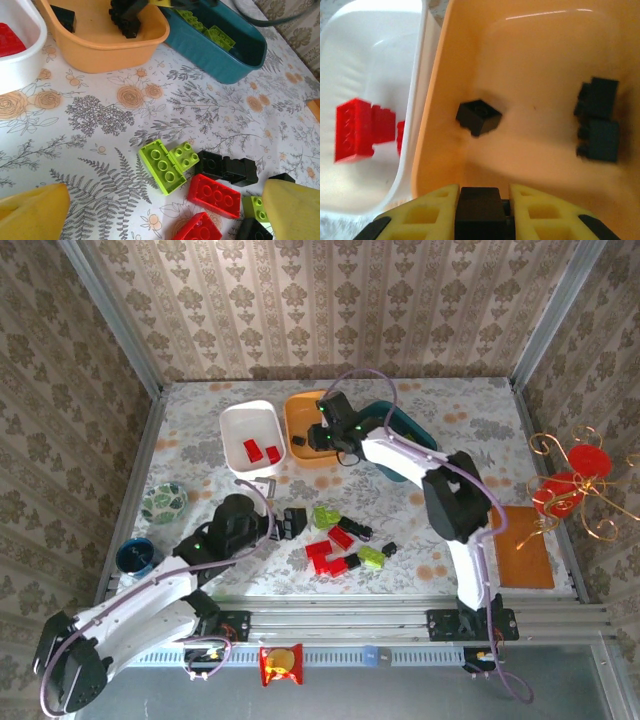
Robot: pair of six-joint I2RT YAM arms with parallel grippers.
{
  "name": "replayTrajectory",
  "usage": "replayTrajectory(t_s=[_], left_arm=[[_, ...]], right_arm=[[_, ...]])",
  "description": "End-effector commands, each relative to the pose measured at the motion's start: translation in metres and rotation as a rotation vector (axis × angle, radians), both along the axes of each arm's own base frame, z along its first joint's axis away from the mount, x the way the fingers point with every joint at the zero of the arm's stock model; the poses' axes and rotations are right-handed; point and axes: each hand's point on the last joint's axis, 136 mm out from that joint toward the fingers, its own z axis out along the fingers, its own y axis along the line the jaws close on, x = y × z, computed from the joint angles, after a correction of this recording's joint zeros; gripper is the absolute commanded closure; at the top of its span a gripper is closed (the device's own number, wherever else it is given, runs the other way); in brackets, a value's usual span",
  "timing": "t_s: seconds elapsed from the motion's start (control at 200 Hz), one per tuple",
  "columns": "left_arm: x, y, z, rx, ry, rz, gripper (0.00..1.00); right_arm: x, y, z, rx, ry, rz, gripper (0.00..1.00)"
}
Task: Sort the legos into containers by color
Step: Place the lego in the container, then pick up the lego from the bottom-center of the table.
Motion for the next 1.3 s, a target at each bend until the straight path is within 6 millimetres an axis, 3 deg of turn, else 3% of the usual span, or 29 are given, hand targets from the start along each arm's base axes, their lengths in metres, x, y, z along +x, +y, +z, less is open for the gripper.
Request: replayTrajectory(t_s=[0.0,0.075,0.12,0.205,0.375,0.475,0.605,0.93,1.02,1.14,1.295], left_arm=[[-0.005,0.013,-0.015,0.03,0.047,0.035,0.0],[-0.005,0.015,-0.015,0.034,0.05,0.039,0.0],[-0.006,0.016,-0.015,0.036,0.052,0.037,0.0],[-0.006,0.017,-0.015,0.039,0.052,0.038,0.0],[-0.005,0.014,-0.014,0.033,0.049,0.031,0.0],[-0.003,0.011,-0.013,0.029,0.049,0.024,0.0],[-0.002,0.007,-0.012,0.023,0.05,0.008,0.0],[0.005,0.001,-0.017,0.02,0.057,0.005,0.0],[0.007,0.0,-0.02,0.023,0.064,0.004,0.0],[0.009,0.002,-0.025,0.023,0.073,0.014,0.0],[0.011,0.001,-0.031,0.022,0.092,0.014,0.0]], right_arm=[[0.012,0.005,-0.009,-0.031,0.043,0.01,0.75],[0.023,0.008,-0.01,-0.009,0.053,-0.011,0.63],[0.026,0.009,-0.007,0.009,0.058,-0.017,0.5],[0.029,0.008,0.009,0.031,0.032,-0.021,0.38],[0.016,0.002,0.054,0.071,-0.038,-0.006,0.33],[-0.007,-0.007,0.07,0.107,-0.049,-0.002,0.32],[-0.048,-0.028,0.075,0.117,-0.042,-0.023,0.31],[-0.172,-0.131,0.0,-0.003,0.104,-0.195,0.31],[-0.204,-0.156,-0.013,-0.022,0.133,-0.252,0.31],[-0.24,-0.175,-0.04,-0.052,0.196,-0.282,0.31],[-0.27,-0.187,-0.072,-0.121,0.294,-0.273,0.31]])
